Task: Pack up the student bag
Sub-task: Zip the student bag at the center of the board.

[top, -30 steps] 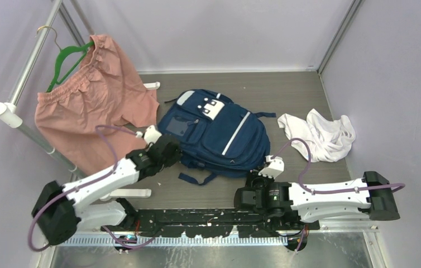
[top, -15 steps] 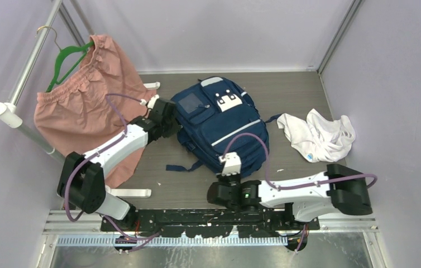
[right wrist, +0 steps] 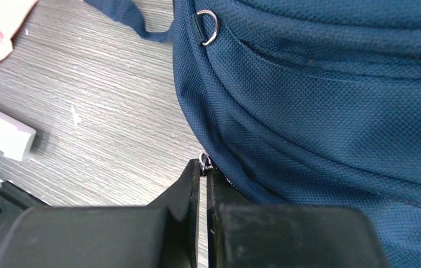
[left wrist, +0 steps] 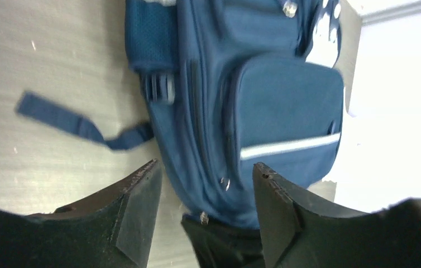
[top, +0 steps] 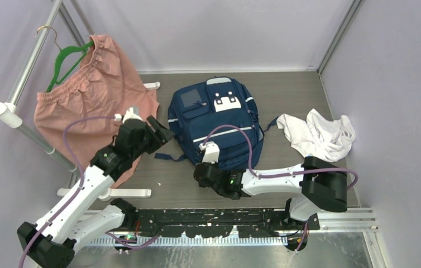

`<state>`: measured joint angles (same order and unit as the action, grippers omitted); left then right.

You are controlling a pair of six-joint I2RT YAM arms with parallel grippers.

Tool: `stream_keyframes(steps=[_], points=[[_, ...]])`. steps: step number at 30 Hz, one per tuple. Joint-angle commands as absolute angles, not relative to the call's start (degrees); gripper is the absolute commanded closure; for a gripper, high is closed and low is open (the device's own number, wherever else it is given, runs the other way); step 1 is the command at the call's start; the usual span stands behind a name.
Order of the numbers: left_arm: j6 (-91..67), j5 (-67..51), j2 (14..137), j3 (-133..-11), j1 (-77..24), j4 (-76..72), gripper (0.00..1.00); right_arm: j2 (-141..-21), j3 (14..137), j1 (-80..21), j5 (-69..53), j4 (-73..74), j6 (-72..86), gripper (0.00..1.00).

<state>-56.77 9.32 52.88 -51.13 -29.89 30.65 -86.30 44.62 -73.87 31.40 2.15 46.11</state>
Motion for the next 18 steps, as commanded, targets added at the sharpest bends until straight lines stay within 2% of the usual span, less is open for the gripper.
stream_keyframes(steps=[1, 8, 18], points=[[-68.33, 4.8, 48.65, -41.53, -34.19, 26.5, 0.41, -85.45, 47.19, -73.05, 29.41, -4.13, 45.18, 0.99], [-82.05, 14.01, 51.33, -34.46, -46.15, 21.18, 0.39, -83.29, 46.19, -72.5, 30.2, -2.79, 45.97, 0.99], [-89.08, 18.26, 58.2, -31.87, -49.22, 13.6, 0.44, -82.73, 45.66, -72.4, 30.28, -1.61, 46.58, 0.99]])
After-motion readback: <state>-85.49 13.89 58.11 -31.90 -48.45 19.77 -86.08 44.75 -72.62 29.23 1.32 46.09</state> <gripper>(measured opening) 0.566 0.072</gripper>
